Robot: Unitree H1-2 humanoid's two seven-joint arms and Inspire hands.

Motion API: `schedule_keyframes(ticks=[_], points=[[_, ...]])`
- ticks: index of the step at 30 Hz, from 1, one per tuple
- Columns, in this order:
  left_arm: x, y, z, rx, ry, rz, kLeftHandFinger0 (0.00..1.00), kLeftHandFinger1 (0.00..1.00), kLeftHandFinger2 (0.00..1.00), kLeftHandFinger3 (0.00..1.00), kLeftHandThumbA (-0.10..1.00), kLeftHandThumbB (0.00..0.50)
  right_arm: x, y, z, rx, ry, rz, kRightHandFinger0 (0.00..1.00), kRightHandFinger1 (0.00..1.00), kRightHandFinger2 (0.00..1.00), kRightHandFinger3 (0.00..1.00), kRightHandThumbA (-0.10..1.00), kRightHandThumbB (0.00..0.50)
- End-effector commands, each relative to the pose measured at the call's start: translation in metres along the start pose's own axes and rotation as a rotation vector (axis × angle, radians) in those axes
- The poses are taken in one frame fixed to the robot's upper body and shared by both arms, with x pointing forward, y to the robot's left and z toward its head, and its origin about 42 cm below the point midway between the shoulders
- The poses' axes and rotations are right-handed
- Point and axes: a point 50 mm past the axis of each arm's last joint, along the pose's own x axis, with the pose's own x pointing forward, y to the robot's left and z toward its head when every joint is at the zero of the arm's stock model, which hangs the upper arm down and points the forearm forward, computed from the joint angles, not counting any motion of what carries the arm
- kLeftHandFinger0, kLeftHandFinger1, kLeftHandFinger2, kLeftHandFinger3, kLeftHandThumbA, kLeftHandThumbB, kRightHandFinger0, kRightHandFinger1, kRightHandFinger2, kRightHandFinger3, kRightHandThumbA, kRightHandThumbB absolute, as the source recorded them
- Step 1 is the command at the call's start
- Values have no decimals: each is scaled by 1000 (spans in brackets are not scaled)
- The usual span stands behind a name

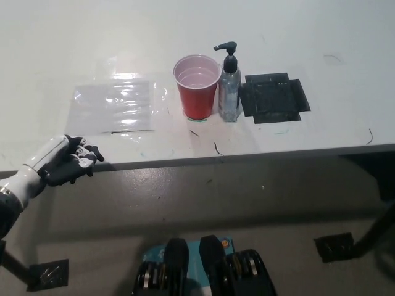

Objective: The robot uses its right hand to press the hand soap kept in the middle of the table to get liquid hand soap out

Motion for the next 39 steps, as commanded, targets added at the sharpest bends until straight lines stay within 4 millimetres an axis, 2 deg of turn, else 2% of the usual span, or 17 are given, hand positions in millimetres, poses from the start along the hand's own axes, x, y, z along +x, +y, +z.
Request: schedule_keyframes(ticks=[1, 3, 5, 7, 9, 10, 11, 15, 18, 20, 22, 25, 27, 30, 34, 35, 39], points=[[-1, 9, 16, 29, -37, -2, 73, 132, 282, 549, 330, 3, 1, -17, 45, -16, -111, 16, 672, 840, 945, 1000, 452, 132], [0, 9, 16, 42, -33, -5, 78, 132, 269, 547, 323, 0, 4, -26, 75, -79, -185, 16, 738, 894, 966, 1000, 447, 100], [1, 9, 16, 36, -37, -3, 76, 127, 261, 533, 309, 6, 10, -34, 108, -139, -259, 22, 715, 890, 967, 1000, 450, 66], [1, 9, 17, 41, -40, -5, 67, 124, 251, 526, 323, 5, 21, -38, 148, -191, -341, 25, 699, 884, 960, 1000, 491, 106], [1, 8, 16, 34, -35, -1, 67, 125, 256, 525, 332, 11, 31, -36, 188, -250, -416, 44, 746, 921, 991, 1000, 502, 93], [1, 9, 17, 35, -35, -2, 67, 125, 257, 527, 334, 11, 31, -36, 188, -251, -416, 45, 746, 922, 994, 1000, 504, 94], [1, 9, 17, 39, -35, -6, 66, 129, 275, 547, 331, 0, 40, -31, 211, -279, -455, 55, 741, 911, 987, 1000, 503, 84], [1, 8, 16, 40, -34, -5, 48, 114, 276, 561, 356, 9, 57, -14, 251, -338, -507, 89, 757, 935, 1000, 1000, 522, 93], [2, 7, 18, 37, -36, -6, 29, 106, 263, 539, 346, 4, 72, 10, 281, -369, -539, 127, 748, 925, 987, 1000, 528, 125], [2, 8, 19, 47, -38, -10, 33, 108, 265, 543, 344, 0, 77, 18, 288, -376, -544, 142, 782, 953, 1000, 1000, 490, 96], [3, 7, 19, 45, -36, -17, 49, 123, 285, 553, 349, 4, 91, 37, 302, -387, -540, 174, 814, 970, 1000, 1000, 533, 104], [4, 7, 21, 45, -38, -21, 45, 116, 277, 553, 348, 0, 97, 60, 314, -418, -570, 215, 853, 980, 1000, 1000, 700, 121], [4, 7, 20, 37, -40, -20, 45, 111, 264, 544, 346, 1, 102, 82, 324, -446, -594, 253, 926, 990, 1000, 1000, 824, 107], [4, 7, 22, 45, -37, -20, 41, 107, 256, 539, 346, 3, 109, 103, 331, -466, -603, 283, 1000, 992, 979, 1000, 1000, 141], [3, 7, 23, 33, -40, -27, 36, 106, 252, 539, 333, 0, 117, 127, 339, -519, -598, 313, 1000, 1000, 1000, 1000, 1000, 169], [3, 7, 22, 36, -38, -26, 33, 102, 246, 536, 333, 2, 119, 134, 341, -532, -602, 322, 1000, 1000, 1000, 1000, 1000, 156], [4, 6, 23, 43, -37, -37, 32, 104, 255, 548, 394, 3, 130, 164, 343, -611, -571, 348, 1000, 1000, 1000, 1000, 1000, 269]])
